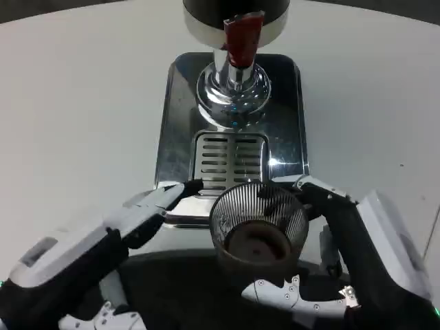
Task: Grasp the cup under the faucet to collect the drink, then remove the cup.
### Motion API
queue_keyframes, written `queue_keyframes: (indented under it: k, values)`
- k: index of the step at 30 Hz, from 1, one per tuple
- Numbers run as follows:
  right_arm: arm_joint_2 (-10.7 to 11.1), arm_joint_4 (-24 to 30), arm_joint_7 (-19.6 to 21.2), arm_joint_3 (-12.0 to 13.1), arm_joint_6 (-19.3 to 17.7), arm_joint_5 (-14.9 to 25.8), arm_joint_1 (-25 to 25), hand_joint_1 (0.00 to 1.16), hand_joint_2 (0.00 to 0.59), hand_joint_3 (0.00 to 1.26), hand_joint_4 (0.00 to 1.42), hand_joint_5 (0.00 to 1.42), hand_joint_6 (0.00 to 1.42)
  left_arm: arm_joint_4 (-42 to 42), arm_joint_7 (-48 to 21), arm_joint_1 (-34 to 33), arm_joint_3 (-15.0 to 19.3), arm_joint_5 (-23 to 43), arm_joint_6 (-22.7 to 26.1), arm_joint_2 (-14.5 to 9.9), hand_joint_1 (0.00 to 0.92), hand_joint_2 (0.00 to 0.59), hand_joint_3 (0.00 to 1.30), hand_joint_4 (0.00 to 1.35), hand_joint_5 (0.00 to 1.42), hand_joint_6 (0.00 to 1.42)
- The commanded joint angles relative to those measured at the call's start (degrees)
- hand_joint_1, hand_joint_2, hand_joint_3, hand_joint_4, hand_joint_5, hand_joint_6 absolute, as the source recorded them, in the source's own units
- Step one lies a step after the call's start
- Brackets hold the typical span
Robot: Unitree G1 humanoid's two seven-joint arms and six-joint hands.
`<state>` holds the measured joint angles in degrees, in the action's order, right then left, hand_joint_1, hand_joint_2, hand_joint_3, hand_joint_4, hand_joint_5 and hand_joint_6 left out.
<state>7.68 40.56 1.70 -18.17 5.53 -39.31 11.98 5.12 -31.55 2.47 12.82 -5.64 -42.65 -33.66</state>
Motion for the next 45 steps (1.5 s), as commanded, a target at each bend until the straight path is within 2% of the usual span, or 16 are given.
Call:
queue_keyframes:
  k: [1, 8, 21, 31, 45]
  values:
    - [0.3, 2.9, -0.3, -0.4, -3.2, -0.2, 1.5, 1.03, 0.100, 1.01, 1.14, 1.18, 1.37, 4.4, 3.5, 3.3, 0.0, -5.9, 1.5, 0.5, 0.078, 0.093, 0.00, 0.00, 0.00, 0.00]
    - [0.8, 4.4, -2.0, -1.2, -4.0, -0.4, 3.1, 1.03, 0.094, 1.01, 1.14, 1.18, 1.37, 10.7, 7.6, 7.4, 0.0, -13.3, 4.3, 1.4, 0.162, 0.095, 0.00, 0.00, 0.00, 0.00]
    - [1.6, 6.1, -4.1, -1.8, -4.8, 0.2, 4.4, 1.03, 0.087, 1.01, 1.14, 1.18, 1.37, 18.6, 12.1, 11.8, -0.3, -21.3, 11.2, 3.1, 0.207, 0.106, 0.00, 0.00, 0.00, 0.00]
    - [1.8, 6.9, -4.8, -2.0, -5.5, 0.3, 5.7, 1.03, 0.087, 1.01, 1.14, 1.18, 1.37, 20.4, 12.9, 12.8, -0.8, -22.0, 13.7, 3.0, 0.212, 0.110, 0.00, 0.00, 0.00, 0.00]
    - [2.1, 7.9, -4.8, -2.0, -6.0, 0.1, 7.5, 1.03, 0.087, 1.01, 1.14, 1.18, 1.37, 20.8, 13.4, 14.2, -0.4, -20.8, 13.6, 2.7, 0.214, 0.111, 0.00, 0.00, 0.00, 0.00]
